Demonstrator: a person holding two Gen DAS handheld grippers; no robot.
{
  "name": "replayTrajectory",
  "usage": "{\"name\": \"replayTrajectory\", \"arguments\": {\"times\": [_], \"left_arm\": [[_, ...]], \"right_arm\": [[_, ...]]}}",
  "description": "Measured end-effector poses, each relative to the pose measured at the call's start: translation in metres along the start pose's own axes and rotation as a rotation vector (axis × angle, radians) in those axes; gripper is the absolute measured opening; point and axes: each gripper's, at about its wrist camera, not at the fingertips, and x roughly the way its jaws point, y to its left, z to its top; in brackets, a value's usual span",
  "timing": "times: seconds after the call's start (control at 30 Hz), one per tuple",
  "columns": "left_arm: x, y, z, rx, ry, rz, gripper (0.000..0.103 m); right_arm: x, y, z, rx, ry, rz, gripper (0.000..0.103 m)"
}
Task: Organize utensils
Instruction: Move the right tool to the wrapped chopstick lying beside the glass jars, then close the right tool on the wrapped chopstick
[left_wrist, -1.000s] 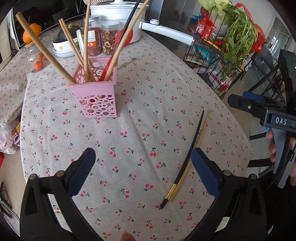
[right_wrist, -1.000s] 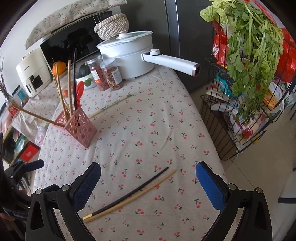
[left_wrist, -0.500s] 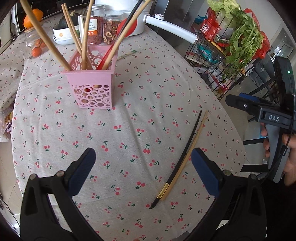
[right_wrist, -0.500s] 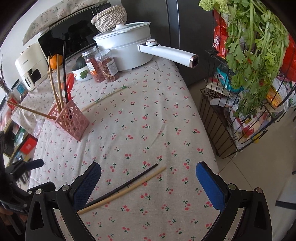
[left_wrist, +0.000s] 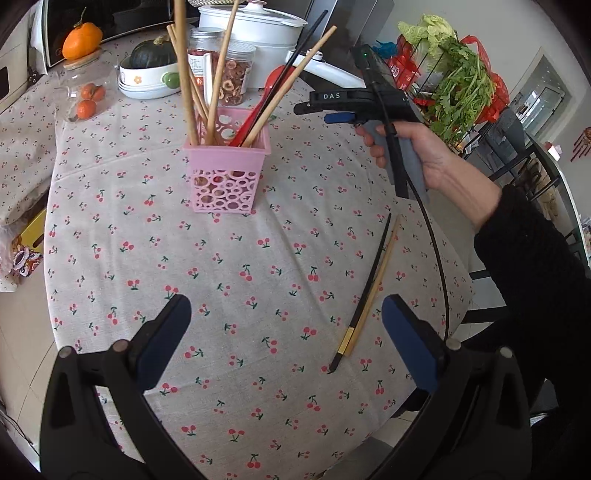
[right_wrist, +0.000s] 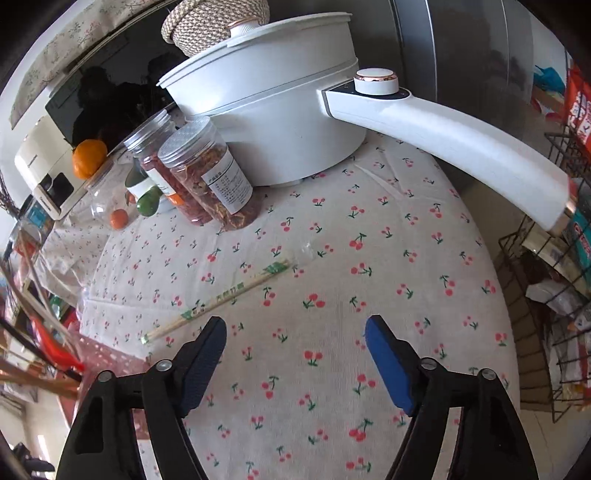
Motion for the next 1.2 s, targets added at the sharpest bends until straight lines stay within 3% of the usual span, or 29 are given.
{"name": "replayTrajectory", "arguments": {"times": [0.13,0.27,0.4,0.53,0.67,0.9,1.07,1.2], "left_arm": [[0.001,0.013,0.005,-0.046,0.008,-0.028,0.102],[0.002,0.019,0.008,-0.064,0.014,-0.044,0.102],[0.005,0.026,0.006,-0.08,0.027,-0.047,0.102],[0.007,0.027,0.003,-0.087,0.041,-0.058,0.102],[0.007,0.027,0.004,-0.087,0.04,-0.055,0.102],[0.003,0.031,0.006,-0.092,0.019,-0.041,0.102],[-0.006,0.034,0.009,-0.109,-0.035,-0.011,0.102],[-0.008,0.035,0.011,-0.122,-0.067,0.056,0.102]], "right_arm": [[0.038,-0.013,0.025,0.041,-0.018,0.031,0.058],[0.061,-0.021,0.034,0.089,-0.027,0.088,0.052],[0.063,-0.015,0.028,0.049,-0.082,0.072,0.051],[0.065,-0.01,0.024,0.018,-0.113,-0.01,0.021],[0.068,0.007,0.017,-0.076,-0.124,-0.063,0.005],[0.048,0.01,0.014,-0.03,-0.158,-0.036,0.001],[-0.006,0.02,0.014,-0.058,-0.23,-0.029,0.001],[-0.064,0.039,0.012,-0.104,-0.292,-0.029,0.001]]}}
